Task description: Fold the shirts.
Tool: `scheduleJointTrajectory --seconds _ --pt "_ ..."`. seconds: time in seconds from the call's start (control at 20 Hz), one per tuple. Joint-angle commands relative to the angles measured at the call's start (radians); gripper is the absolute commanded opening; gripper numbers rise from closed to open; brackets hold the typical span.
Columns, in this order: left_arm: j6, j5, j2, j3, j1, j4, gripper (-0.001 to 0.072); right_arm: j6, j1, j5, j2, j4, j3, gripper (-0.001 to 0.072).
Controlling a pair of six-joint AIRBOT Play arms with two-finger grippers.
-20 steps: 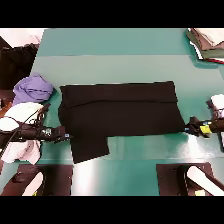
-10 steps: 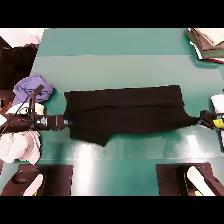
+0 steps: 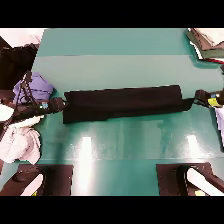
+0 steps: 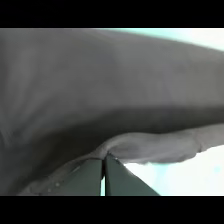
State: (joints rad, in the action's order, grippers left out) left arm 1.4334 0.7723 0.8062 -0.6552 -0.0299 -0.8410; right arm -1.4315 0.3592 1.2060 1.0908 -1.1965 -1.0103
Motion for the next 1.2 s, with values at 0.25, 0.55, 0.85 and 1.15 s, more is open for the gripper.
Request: scheduleJointTrajectory --seconds 0.25,0.55,0.85,1.15 --pt "-0.027 -0.258 0.218 -0.071 0.000 -0.003 0.0025 -0.037 -0.113 -0.068 0.289 0.000 -0.169 0.0018" --pt "0.005 -0.285 0.363 -0.211 0.000 0.006 0.0612 -0.048 -0.130 -0.168 0.372 0.109 -0.268 0.0488" --pt "-0.004 -0.108 0.364 -0.330 0.000 0.004 0.0512 0.085 0.008 0.135 0.443 0.184 -0.410 0.0490" --pt "-0.080 0.089 0.365 -0.339 0.000 0.004 0.0025 0.172 0.143 0.313 0.605 0.193 -0.410 0.0490"
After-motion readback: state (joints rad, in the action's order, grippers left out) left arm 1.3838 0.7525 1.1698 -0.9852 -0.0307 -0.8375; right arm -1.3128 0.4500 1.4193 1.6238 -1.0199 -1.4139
